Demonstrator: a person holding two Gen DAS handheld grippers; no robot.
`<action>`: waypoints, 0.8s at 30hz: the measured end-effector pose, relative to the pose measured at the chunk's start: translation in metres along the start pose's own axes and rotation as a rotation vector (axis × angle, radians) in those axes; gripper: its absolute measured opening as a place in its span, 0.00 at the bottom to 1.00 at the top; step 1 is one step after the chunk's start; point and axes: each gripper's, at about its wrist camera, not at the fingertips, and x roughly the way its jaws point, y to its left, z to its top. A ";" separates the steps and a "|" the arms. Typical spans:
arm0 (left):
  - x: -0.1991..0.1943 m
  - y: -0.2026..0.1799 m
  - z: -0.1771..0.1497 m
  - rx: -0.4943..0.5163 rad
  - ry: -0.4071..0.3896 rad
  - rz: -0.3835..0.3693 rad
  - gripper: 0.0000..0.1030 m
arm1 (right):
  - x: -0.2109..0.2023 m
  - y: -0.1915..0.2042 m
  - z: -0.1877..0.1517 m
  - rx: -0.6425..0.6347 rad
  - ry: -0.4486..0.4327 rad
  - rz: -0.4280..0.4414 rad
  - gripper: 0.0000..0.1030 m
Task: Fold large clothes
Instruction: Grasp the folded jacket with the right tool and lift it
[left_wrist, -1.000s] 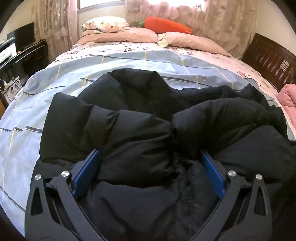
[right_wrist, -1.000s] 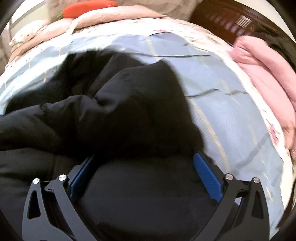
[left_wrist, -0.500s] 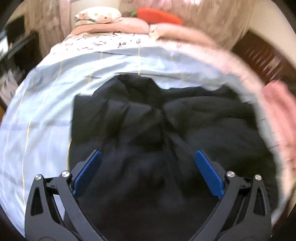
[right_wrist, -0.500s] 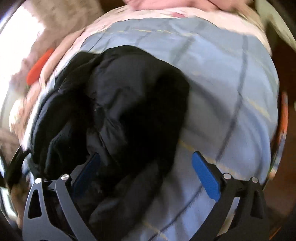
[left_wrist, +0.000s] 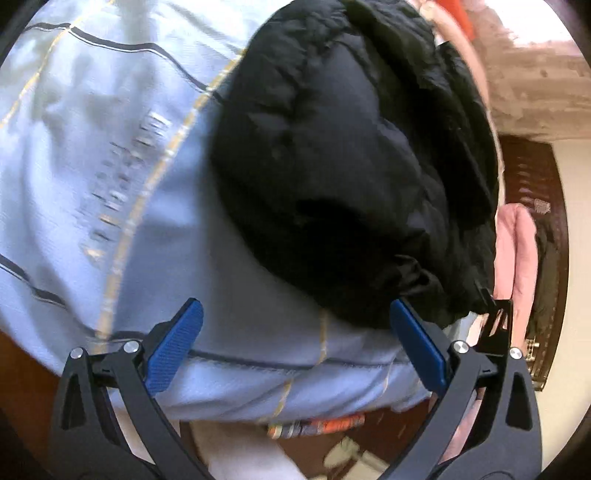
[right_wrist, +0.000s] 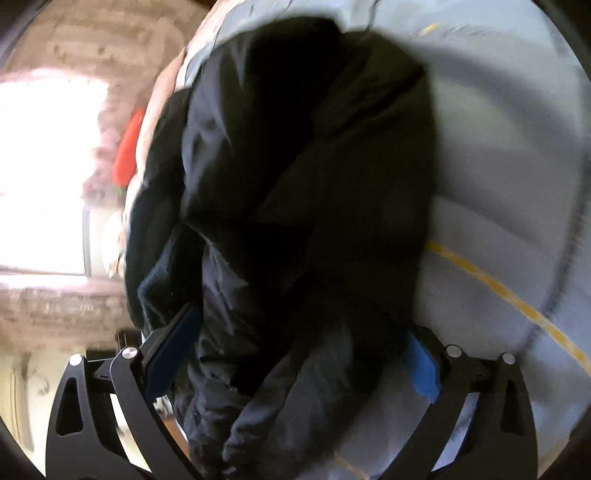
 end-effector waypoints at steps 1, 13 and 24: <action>0.005 -0.001 -0.003 -0.030 -0.031 -0.032 0.98 | 0.007 0.000 0.003 -0.007 0.020 0.014 0.97; 0.049 -0.009 -0.019 -0.243 -0.305 -0.316 0.98 | 0.026 0.010 0.004 -0.061 0.008 0.203 0.97; 0.079 -0.010 0.012 -0.282 -0.377 -0.594 0.98 | 0.049 0.026 0.009 -0.096 -0.080 0.352 0.97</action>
